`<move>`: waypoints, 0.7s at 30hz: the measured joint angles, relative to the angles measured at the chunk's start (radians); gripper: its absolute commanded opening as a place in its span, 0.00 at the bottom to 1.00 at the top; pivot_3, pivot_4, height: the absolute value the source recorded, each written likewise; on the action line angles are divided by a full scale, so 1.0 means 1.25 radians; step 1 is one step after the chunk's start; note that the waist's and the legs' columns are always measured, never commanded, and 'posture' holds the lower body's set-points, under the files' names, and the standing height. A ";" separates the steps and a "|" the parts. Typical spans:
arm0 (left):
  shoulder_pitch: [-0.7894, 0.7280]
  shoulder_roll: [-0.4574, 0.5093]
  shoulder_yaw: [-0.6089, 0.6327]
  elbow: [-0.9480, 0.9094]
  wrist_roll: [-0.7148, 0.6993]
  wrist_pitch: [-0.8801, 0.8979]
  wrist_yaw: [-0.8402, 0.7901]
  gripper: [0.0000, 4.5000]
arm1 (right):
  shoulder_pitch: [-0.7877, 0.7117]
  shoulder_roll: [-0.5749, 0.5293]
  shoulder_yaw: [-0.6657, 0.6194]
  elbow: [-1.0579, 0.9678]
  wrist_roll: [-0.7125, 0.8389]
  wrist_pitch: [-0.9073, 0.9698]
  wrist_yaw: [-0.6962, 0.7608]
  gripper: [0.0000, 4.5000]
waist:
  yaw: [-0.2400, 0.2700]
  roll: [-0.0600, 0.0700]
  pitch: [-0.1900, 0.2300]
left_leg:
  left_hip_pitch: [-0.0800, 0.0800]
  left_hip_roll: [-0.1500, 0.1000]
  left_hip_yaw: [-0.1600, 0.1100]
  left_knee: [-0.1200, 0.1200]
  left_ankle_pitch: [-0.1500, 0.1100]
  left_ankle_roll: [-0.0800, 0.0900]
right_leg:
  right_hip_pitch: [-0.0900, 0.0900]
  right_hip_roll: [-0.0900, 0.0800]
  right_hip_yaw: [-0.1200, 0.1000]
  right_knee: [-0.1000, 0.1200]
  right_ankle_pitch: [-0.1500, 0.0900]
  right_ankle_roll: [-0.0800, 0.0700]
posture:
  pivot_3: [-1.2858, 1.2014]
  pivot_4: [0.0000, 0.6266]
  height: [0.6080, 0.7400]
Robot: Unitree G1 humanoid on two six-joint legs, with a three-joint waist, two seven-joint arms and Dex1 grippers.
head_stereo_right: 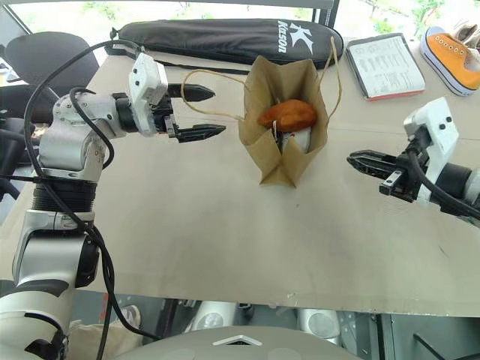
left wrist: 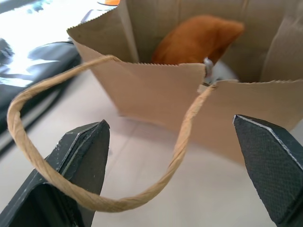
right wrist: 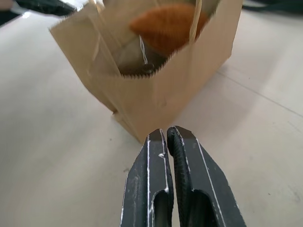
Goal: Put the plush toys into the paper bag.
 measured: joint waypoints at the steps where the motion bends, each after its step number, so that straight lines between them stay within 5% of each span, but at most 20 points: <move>1: 0.003 0.002 0.005 0.003 -0.003 0.004 -0.008 1.00 | -0.010 0.003 0.015 0.000 -0.025 -0.005 0.005 0.01 | 0.000 0.000 0.000 | 0.000 0.000 0.000 0.000 0.000 0.000 | 0.000 0.000 0.000 0.000 0.000 0.000 | 0.52 0.24 1.00; 5: 0.022 0.004 0.027 -0.003 -0.035 0.051 -0.018 1.00 | -0.046 0.014 0.069 0.000 -0.097 -0.023 0.009 0.01 | -0.002 0.000 0.000 | 0.000 0.000 0.000 0.000 0.000 0.000 | 0.000 0.000 0.000 0.000 0.000 0.000 | 0.52 0.24 1.00; 13: 0.044 0.019 0.002 0.140 0.244 -0.446 0.167 1.00 | -0.148 0.108 0.256 0.020 -0.301 -0.065 0.036 0.01 | 0.001 0.000 0.000 | 0.000 0.000 0.000 0.001 0.000 0.000 | 0.000 0.000 0.000 0.000 0.000 0.000 | 0.52 0.24 1.00; 16: 0.045 0.018 0.004 0.161 0.269 -0.508 0.209 1.00 | -0.161 0.125 0.276 0.030 -0.334 -0.069 0.047 0.01 | 0.002 0.000 0.000 | 0.000 0.000 0.000 0.001 0.000 0.000 | 0.000 -0.001 -0.001 0.000 0.000 0.000 | 0.52 0.24 1.00; 20: 0.078 -0.022 0.054 0.115 0.167 -0.353 0.225 1.00 | -0.169 0.157 0.290 0.036 -0.375 -0.070 0.061 0.01 | 0.000 0.000 0.000 | 0.000 0.000 0.000 0.001 0.000 0.000 | 0.000 -0.001 -0.001 0.001 0.000 0.000 | 0.52 0.24 1.00; 21: 0.108 -0.024 0.073 0.065 0.093 -0.223 0.211 1.00 | -0.176 0.168 0.295 0.038 -0.388 -0.070 0.062 0.01 | -0.004 0.000 0.000 | 0.000 0.000 0.000 0.001 0.000 0.000 | 0.000 -0.001 -0.001 0.002 0.000 0.000 | 0.52 0.24 1.00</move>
